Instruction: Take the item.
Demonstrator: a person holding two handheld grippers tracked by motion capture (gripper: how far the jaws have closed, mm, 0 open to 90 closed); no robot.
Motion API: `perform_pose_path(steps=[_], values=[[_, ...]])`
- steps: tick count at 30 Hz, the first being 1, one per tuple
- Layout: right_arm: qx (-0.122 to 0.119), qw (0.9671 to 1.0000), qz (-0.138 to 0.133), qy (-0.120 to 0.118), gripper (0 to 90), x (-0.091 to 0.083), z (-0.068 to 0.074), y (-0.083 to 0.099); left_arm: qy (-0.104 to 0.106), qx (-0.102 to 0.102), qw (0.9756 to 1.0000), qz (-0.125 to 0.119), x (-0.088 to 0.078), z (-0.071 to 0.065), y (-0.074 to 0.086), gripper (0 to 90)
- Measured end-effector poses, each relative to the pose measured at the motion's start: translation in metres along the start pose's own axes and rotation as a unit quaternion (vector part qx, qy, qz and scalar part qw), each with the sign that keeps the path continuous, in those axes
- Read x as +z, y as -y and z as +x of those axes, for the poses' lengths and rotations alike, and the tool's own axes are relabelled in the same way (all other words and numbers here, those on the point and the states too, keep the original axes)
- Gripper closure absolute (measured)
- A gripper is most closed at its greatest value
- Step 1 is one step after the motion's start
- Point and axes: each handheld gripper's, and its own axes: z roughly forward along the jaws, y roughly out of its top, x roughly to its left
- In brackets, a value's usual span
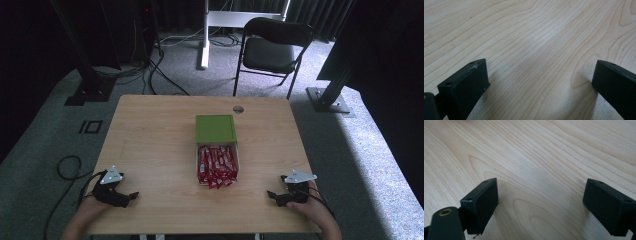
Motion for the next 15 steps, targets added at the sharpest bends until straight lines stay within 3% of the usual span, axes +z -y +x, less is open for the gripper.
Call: perform_pose_path(steps=[15], values=[[0.005, 1.0000, 0.000, 0.006, 12.9, 0.0002, 0.0011, -0.0004, 0.000, 0.000, 1.0000, 0.000, 0.0000, 0.0000, 0.0000, 1.5]])
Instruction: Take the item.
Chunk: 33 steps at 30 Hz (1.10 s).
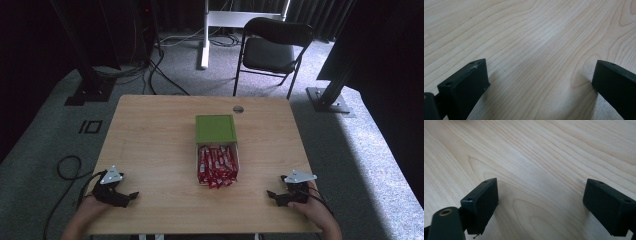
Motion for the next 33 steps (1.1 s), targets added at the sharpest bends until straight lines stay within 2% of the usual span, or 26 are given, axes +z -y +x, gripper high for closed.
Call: perform_pose_path(steps=[8, 9, 12, 27, 33], values=[[0.024, 0.9991, -0.002, 0.034, 13.9, 0.001, 0.004, -0.004, 0.000, 0.000, 1.0000, 0.000, 0.000, 0.000, 0.000, 1.5], [0.034, 0.9988, -0.007, 0.036, 14.0, 0.001, 0.004, -0.006, 0.000, 0.000, 1.0000, 0.000, 0.000, 0.000, 0.000, 1.5], [0.043, 0.9981, -0.017, 0.042, 13.9, -0.002, 0.004, -0.013, 0.000, 0.000, 1.0000, 0.000, 0.000, 0.000, 0.000, 1.5], [0.036, 0.9961, -0.063, 0.050, 14.0, -0.016, 0.014, -0.057, 0.000, -0.002, 1.0000, -0.001, 0.000, 0.000, 0.000, 1.5], [0.032, 0.9947, -0.087, 0.043, 14.0, -0.022, 0.020, -0.077, 0.000, -0.001, 1.0000, -0.001, 0.000, 0.000, 0.000, 1.5]])
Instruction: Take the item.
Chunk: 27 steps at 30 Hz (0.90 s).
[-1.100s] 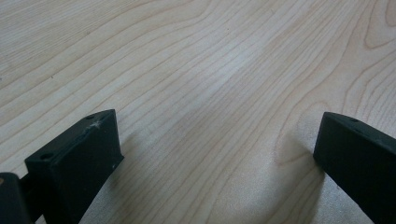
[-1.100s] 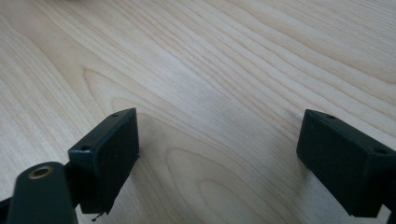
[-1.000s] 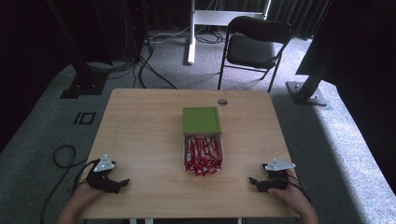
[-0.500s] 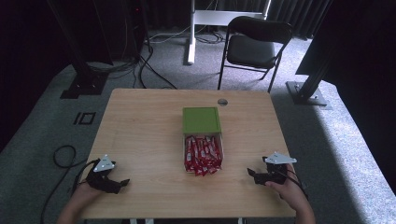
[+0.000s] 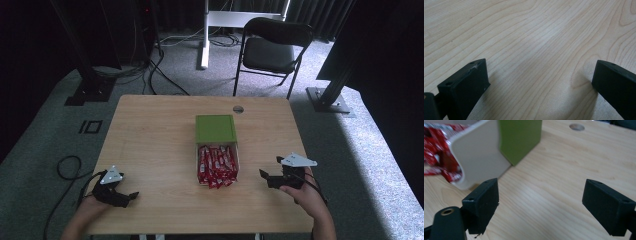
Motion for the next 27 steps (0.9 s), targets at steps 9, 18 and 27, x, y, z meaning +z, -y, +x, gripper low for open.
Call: perform_pose_path(steps=[9, 18, 27], values=[[0.002, 0.9996, -0.026, -0.010, 14.0, 0.000, 0.010, -0.024, 0.000, 0.000, 1.0000, 0.000, 0.000, 0.000, 0.000, 1.5], [-0.007, 0.9990, -0.039, -0.023, 14.1, 0.006, 0.023, -0.044, 0.000, 0.000, 1.0000, 0.000, 0.000, 0.000, 0.000, 1.5], [-0.020, 0.9975, -0.047, -0.049, 14.7, 0.020, 0.043, -0.063, 0.000, 0.000, 1.0000, 0.000, 0.000, 0.000, 0.000, 1.5]])
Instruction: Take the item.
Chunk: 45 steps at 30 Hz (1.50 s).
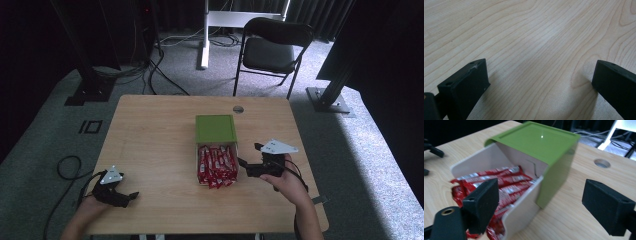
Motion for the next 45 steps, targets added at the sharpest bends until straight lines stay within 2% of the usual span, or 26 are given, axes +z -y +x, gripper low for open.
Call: perform_pose_path(steps=[6, 11, 15, 22, 24, 25, 26, 27, 28, 31, 33, 34, 40, 44, 45], values=[[-0.012, 0.9996, -0.002, -0.026, 14.9, 0.018, 0.019, -0.013, 0.000, 0.000, 1.0000, 0.000, 0.000, 0.000, 0.000, 1.5], [-0.018, 0.9993, 0.000, -0.032, 18.5, 0.028, 0.030, -0.019, 0.000, 0.001, 1.0000, 0.000, 0.000, 0.000, 0.000, 1.5], [-0.026, 0.9985, 0.005, -0.049, 20.1, 0.042, 0.044, -0.023, 0.000, 0.001, 1.0000, 0.000, 0.000, 0.000, 0.000, 1.5], [-0.028, 0.9983, 0.019, -0.048, 26.7, 0.057, 0.056, -0.025, 0.000, 0.001, 1.0000, 0.000, 0.000, 0.000, 0.000, 1.5], [-0.029, 0.9986, 0.023, -0.038, 33.6, 0.063, 0.058, -0.026, -0.001, 0.001, 1.0000, 0.000, 0.000, 0.000, 0.000, 1.5], [-0.029, 0.9986, 0.023, -0.038, 33.6, 0.063, 0.058, -0.026, -0.001, 0.001, 1.0000, 0.000, 0.000, 0.000, 0.000, 1.5], [0.002, 0.9981, 0.038, -0.050, 40.8, 0.066, 0.057, -0.026, 0.000, 0.000, 1.0000, 0.000, 0.000, 0.000, 0.000, 1.5], [0.002, 0.9981, 0.038, -0.050, 40.8, 0.066, 0.057, -0.026, 0.000, 0.000, 1.0000, 0.000, 0.000, 0.000, 0.000, 1.5], [0.020, 0.9973, 0.054, -0.046, 41.6, 0.070, 0.055, -0.025, 0.000, 0.000, 1.0000, -0.001, 0.000, 0.000, 0.000, 1.5], [0.027, 0.9973, 0.061, -0.029, 45.1, 0.073, 0.056, -0.023, 0.000, 0.000, 1.0000, 0.000, 0.000, 0.000, 0.000, 1.5], [0.046, 0.9965, 0.069, -0.015, 51.2, 0.078, 0.056, -0.022, 0.000, 0.001, 1.0000, 0.000, 0.000, 0.000, 0.000, 1.5], [0.046, 0.9965, 0.069, -0.015, 51.2, 0.078, 0.056, -0.022, 0.000, 0.001, 1.0000, 0.000, 0.000, 0.000, 0.000, 1.5], [0.072, 0.9928, 0.095, 0.007, 62.5, 0.087, 0.063, -0.019, 0.000, 0.001, 1.0000, 0.000, 0.000, 0.000, 0.000, 1.5], [0.082, 0.9911, 0.103, 0.016, 63.4, 0.091, 0.065, -0.017, 0.000, 0.001, 1.0000, 0.000, 0.000, 0.000, 0.000, 1.5], [0.083, 0.9904, 0.107, 0.027, 63.4, 0.093, 0.066, -0.017, 0.000, 0.001, 1.0000, 0.000, 0.000, 0.000, 0.000, 1.5]])
